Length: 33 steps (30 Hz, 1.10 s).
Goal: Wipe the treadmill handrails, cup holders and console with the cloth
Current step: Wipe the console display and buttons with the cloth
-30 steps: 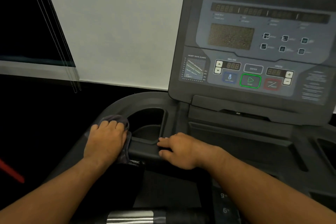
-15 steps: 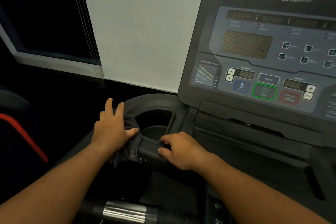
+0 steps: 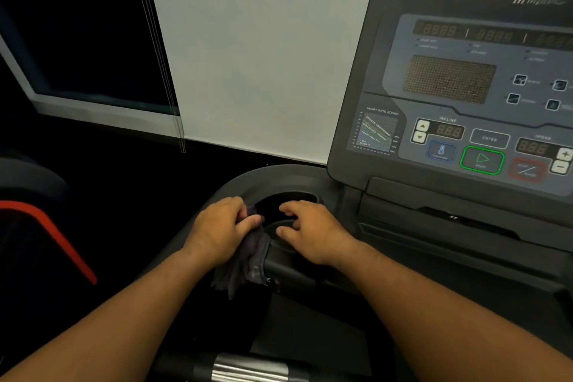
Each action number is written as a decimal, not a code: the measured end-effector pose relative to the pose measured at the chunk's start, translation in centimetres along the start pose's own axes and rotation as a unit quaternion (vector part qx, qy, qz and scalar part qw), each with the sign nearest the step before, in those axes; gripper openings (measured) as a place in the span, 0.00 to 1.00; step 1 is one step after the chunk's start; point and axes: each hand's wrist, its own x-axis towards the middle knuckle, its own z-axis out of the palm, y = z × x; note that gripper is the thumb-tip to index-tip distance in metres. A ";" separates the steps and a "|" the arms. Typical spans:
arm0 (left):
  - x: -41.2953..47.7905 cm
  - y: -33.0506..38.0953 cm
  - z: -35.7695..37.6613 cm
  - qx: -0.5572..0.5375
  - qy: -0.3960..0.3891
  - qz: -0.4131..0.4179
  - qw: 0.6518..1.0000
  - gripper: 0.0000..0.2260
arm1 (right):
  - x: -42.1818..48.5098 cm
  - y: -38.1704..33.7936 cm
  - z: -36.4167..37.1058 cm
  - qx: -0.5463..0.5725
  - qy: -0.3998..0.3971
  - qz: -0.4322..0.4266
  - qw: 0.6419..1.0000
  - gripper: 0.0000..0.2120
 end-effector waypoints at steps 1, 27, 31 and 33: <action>0.0 0.2 -0.3 -0.053 -0.010 -0.003 0.999 0.14 | 0.5 -0.2 0.1 0.044 -0.009 -0.004 0.999 0.29; 4.2 8.4 0.0 -0.257 -0.185 -0.125 0.940 0.09 | -3.8 3.8 -13.7 0.232 0.180 0.143 0.945 0.03; 4.7 11.1 1.6 -0.399 -0.135 -0.150 0.895 0.10 | -5.8 6.0 -15.8 0.158 0.187 0.144 0.959 0.05; 5.3 12.2 1.2 -0.338 -0.078 -0.114 0.931 0.11 | -7.1 6.8 -17.4 0.094 0.160 0.142 0.972 0.08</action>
